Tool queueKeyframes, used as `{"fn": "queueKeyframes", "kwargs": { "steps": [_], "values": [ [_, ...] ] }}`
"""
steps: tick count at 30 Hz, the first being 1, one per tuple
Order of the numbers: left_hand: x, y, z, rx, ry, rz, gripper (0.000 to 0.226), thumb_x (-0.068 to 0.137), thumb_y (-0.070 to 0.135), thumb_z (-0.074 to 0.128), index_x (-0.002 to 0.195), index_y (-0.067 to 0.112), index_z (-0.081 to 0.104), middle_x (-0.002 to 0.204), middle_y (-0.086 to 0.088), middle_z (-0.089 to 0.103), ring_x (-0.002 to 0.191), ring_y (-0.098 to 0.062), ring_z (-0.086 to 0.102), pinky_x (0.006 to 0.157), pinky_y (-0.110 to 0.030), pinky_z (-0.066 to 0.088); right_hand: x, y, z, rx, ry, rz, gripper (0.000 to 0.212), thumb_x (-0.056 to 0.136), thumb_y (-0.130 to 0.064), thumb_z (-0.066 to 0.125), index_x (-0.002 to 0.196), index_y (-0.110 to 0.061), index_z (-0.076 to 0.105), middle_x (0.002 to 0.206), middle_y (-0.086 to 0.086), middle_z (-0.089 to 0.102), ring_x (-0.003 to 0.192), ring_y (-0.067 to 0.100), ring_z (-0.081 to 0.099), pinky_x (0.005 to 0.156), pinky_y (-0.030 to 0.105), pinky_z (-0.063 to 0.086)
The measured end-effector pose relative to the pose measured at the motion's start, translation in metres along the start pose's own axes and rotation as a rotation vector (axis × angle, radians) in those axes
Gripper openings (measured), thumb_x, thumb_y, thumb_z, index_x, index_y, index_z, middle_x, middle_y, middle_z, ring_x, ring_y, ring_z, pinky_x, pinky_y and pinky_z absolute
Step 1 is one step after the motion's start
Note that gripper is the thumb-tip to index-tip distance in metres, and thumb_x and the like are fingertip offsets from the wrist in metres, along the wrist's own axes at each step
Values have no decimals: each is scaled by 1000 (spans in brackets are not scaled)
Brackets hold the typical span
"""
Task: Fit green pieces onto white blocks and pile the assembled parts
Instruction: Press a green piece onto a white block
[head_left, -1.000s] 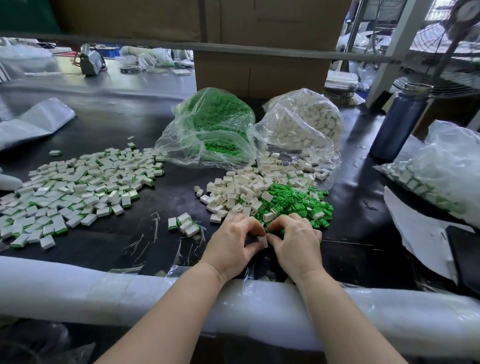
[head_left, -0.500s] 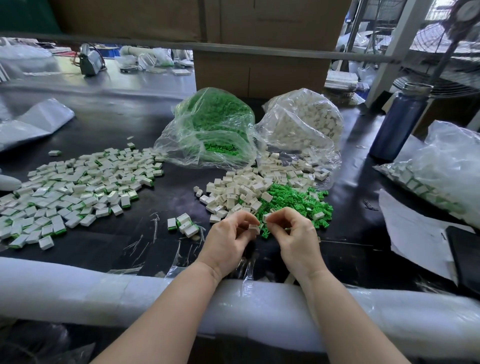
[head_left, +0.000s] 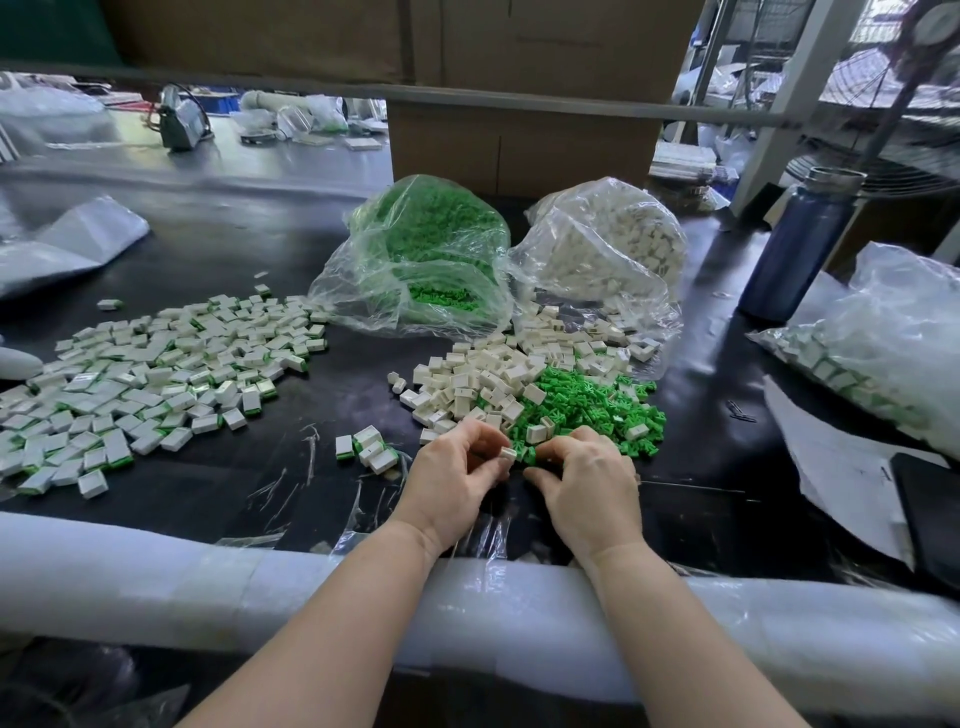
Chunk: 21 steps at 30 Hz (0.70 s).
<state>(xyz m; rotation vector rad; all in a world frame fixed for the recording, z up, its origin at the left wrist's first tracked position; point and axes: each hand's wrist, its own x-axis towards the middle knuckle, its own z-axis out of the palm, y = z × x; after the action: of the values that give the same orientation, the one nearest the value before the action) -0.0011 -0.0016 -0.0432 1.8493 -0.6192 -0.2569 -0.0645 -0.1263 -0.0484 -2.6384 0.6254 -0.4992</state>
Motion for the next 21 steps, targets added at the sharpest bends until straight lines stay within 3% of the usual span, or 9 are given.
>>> {"fn": "queueKeyframes", "kwargs": {
  "steps": [7, 11, 15, 21],
  "values": [
    [1, -1, 0, -52, -17, -11, 21, 84, 3, 64, 84, 25, 62, 86, -6, 67, 86, -23, 65, 86, -34, 54, -2, 0, -3, 214, 77, -47, 7, 82, -19, 68, 81, -12, 67, 83, -5, 54, 88, 16, 52, 73, 21, 31],
    [2, -2, 0, -72, -8, -24, 22, 84, 4, 65, 85, 26, 59, 88, -8, 67, 86, -26, 66, 87, -39, 53, -4, -5, -6, 341, 124, -42, 11, 77, -14, 71, 69, -12, 64, 66, -5, 61, 65, 16, 57, 64, 24, 41],
    [2, -4, 0, -68, -8, -21, 21, 83, 5, 66, 83, 26, 60, 86, -6, 68, 85, -23, 66, 85, -38, 54, -4, -5, -8, 445, 137, 15, 12, 73, -11, 71, 65, -14, 62, 60, -5, 61, 61, 17, 58, 64, 29, 49],
    [2, -3, 0, -108, -22, -13, 19, 86, 7, 62, 84, 26, 59, 82, -6, 65, 84, -28, 65, 84, -39, 54, -2, -2, -8, 544, 149, 42, 26, 72, -9, 73, 58, -24, 57, 56, -11, 58, 54, 3, 54, 57, 17, 46]
  ]
}}
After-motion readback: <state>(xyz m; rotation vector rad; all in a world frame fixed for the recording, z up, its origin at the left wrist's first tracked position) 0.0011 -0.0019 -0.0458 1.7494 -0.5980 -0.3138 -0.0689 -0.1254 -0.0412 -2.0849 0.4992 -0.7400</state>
